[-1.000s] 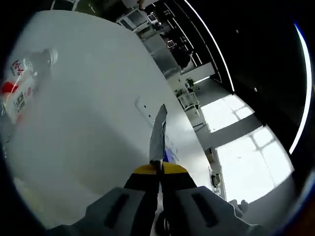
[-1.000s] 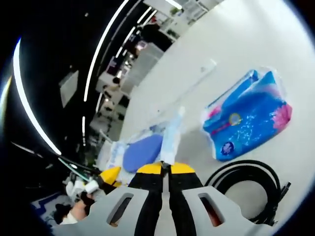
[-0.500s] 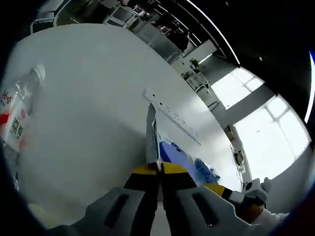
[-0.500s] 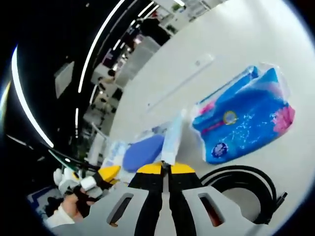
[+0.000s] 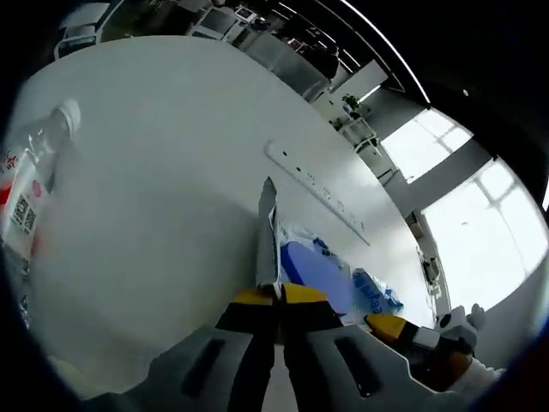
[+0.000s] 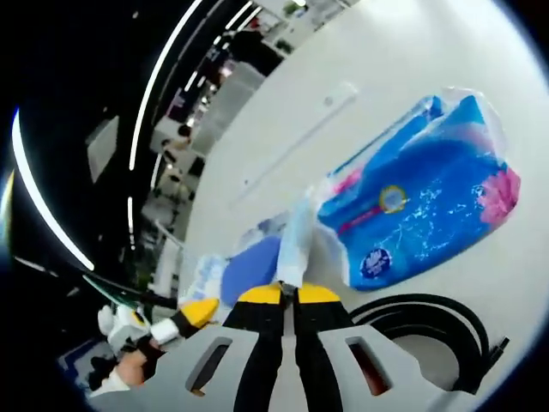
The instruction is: Arrange the tabletop items into an orderly group along one side of the table until the central work area is clear of visible clutter.
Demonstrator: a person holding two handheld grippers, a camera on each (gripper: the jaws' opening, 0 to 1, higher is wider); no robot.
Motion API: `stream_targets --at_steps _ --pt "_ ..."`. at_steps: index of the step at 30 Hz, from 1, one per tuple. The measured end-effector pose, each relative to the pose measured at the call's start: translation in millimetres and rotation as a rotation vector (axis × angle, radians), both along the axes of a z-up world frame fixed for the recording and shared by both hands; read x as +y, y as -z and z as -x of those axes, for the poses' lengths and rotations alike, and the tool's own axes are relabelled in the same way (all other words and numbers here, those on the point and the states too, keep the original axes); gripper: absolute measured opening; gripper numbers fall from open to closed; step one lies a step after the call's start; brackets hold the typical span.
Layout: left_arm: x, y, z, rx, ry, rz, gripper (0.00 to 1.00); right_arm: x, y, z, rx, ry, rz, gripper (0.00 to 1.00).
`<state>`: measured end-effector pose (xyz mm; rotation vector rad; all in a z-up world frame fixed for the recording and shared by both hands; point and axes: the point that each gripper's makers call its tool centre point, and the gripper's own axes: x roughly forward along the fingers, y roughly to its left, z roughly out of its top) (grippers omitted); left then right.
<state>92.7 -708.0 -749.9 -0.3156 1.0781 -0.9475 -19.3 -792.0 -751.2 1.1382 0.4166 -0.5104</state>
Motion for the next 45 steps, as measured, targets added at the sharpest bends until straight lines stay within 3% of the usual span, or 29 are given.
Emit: stream_targets --at_steps 4,9,16,19,21,23,25,30,31,34,35,38,40,45 --pt "1 5.9 1.1 -0.009 -0.01 -0.024 0.0 -2 -6.5 -1 -0.035 0.036 -0.025 0.03" --pt "2 8.4 0.1 -0.015 -0.033 -0.038 0.0 0 -10.4 2 -0.02 0.025 -0.004 0.05" --pt "2 11.7 0.4 -0.021 -0.052 -0.045 0.0 4 -21.2 21 -0.039 0.096 -0.038 0.08" --pt "3 17.0 -1.0 -0.012 -0.063 -0.051 0.0 4 -28.0 34 0.049 -0.02 0.16 0.0" --pt "4 18.9 -1.4 -0.013 -0.074 -0.052 0.0 2 -35.1 37 0.08 -0.05 0.269 0.0" --pt "3 20.0 -1.4 -0.011 -0.077 -0.052 0.0 11 -37.4 32 0.089 -0.122 0.29 0.0" --pt "3 22.7 -1.6 -0.008 -0.076 -0.052 0.0 14 -32.9 25 0.14 -0.22 0.355 0.0" --pt "2 22.7 -2.3 -0.005 -0.077 -0.053 0.0 26 -32.7 -7 0.15 -0.41 0.458 0.04" --pt "2 23.2 -2.5 -0.005 -0.077 -0.053 0.0 25 -30.2 -9 0.174 -0.428 0.473 0.01" --pt "2 23.2 -2.1 -0.004 -0.078 -0.051 0.0 17 -9.1 -7 0.351 -0.537 0.572 0.0" --pt "2 23.4 -2.2 -0.007 -0.076 -0.05 0.0 13 0.5 -7 0.393 -0.557 0.589 0.0" --pt "2 23.9 -2.4 -0.008 -0.071 -0.041 0.0 14 16.0 -8 0.427 -0.525 0.492 0.0" --pt "2 24.6 -3.1 0.0 -0.071 -0.036 0.0 12 23.5 -2 0.483 -0.563 0.525 0.0" --pt "2 24.6 -2.4 0.003 -0.072 -0.031 0.0 13 25.9 -2 0.453 -0.52 0.538 0.0"
